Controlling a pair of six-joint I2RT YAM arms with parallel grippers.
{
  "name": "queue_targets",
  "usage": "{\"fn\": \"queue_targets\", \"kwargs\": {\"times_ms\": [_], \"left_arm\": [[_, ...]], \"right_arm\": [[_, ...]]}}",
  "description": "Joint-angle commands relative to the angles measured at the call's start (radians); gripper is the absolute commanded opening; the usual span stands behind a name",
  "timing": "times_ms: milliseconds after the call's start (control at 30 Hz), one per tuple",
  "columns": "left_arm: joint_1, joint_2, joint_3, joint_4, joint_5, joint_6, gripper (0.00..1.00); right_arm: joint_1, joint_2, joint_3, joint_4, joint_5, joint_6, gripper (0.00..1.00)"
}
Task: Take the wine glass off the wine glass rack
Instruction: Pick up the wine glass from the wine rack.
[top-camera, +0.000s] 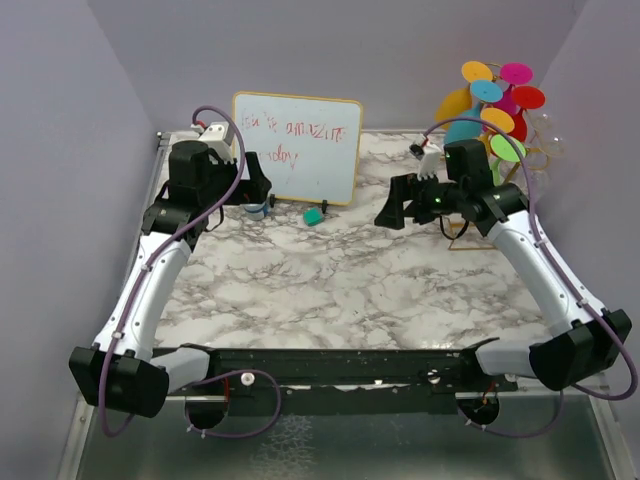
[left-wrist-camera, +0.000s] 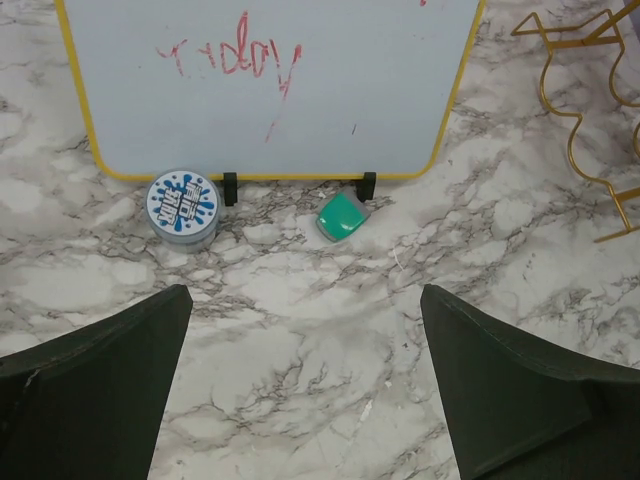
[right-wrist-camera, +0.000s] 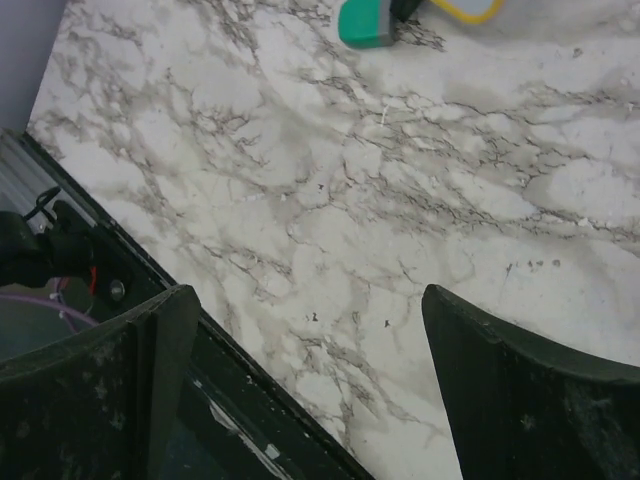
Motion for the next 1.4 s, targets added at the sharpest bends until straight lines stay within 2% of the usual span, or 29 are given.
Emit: {"fn": "queue_targets", "kwargs": {"times_ms": [0, 67, 133, 167, 233, 300, 333, 400, 500, 567, 600, 700, 867, 1033, 1200, 1367], "left_arm": [[-0.002, -0.03, -0.031, 0.031, -0.029, -0.017, 0.99], [-0.002, -0.038, -0.042, 0.032, -0.029, -0.016, 0.99], [-0.003, -0.048, -0.058, 0.036, -0.037, -0.016, 0.99], [-0.002, -0.052, -0.063, 0.033, -0.045, 0.006, 0.99], [0.0, -0.059, -0.065, 0.017, -0.113, 0.028, 0.99], [0.006, -0.065, -0.068, 0.011, -0.152, 0.043, 0.99], [0.009, -0.067, -0.068, 0.011, -0.15, 0.045, 0.99], [0.01, -0.068, -0.064, 0.01, -0.113, 0.03, 0.99], [0.01, -0.065, -0.083, 0.027, 0.025, -0.008, 0.97], [-0.009, -0.048, -0.095, 0.056, 0.153, -0.006, 0.9], [-0.03, -0.035, -0.09, 0.058, 0.169, -0.008, 0.88], [-0.108, -0.002, -0.072, 0.061, 0.138, -0.007, 0.9], [-0.191, 0.025, -0.065, 0.088, 0.119, -0.016, 0.97], [-0.237, 0.047, -0.071, 0.118, 0.14, -0.039, 0.98], [-0.239, 0.035, -0.087, 0.142, 0.138, -0.042, 0.99], [-0.239, 0.025, -0.092, 0.154, 0.12, -0.034, 0.99]], "right_arm": [[0.001, -0.044, -0.005, 0.024, 0.158, 0.084, 1.0], [0.001, -0.072, -0.013, 0.065, 0.23, 0.126, 1.0], [0.0, -0.106, -0.016, 0.097, 0.239, 0.145, 1.0], [0.001, -0.136, -0.039, 0.129, 0.203, 0.154, 1.0], [0.001, -0.215, -0.147, 0.314, 0.024, 0.156, 1.0], [0.001, -0.255, -0.181, 0.42, -0.048, 0.221, 1.0], [0.001, -0.243, -0.154, 0.401, -0.047, 0.225, 1.0], [0.001, -0.192, -0.039, 0.246, -0.035, 0.14, 1.0], [0.001, -0.164, 0.073, 0.107, 0.129, 0.092, 1.0], [0.001, -0.163, 0.14, 0.064, 0.209, 0.076, 1.0], [0.001, -0.154, 0.18, 0.035, 0.228, 0.06, 1.0], [0.001, -0.125, 0.302, -0.067, 0.311, 0.02, 1.0], [0.001, -0.094, 0.451, -0.146, 0.49, -0.038, 0.99], [0.001, 0.01, 0.66, -0.355, 0.838, -0.097, 0.97], [0.001, 0.006, 0.615, -0.362, 1.059, -0.098, 0.92], [0.001, 0.039, 0.589, -0.371, 1.117, -0.088, 0.87]]}}
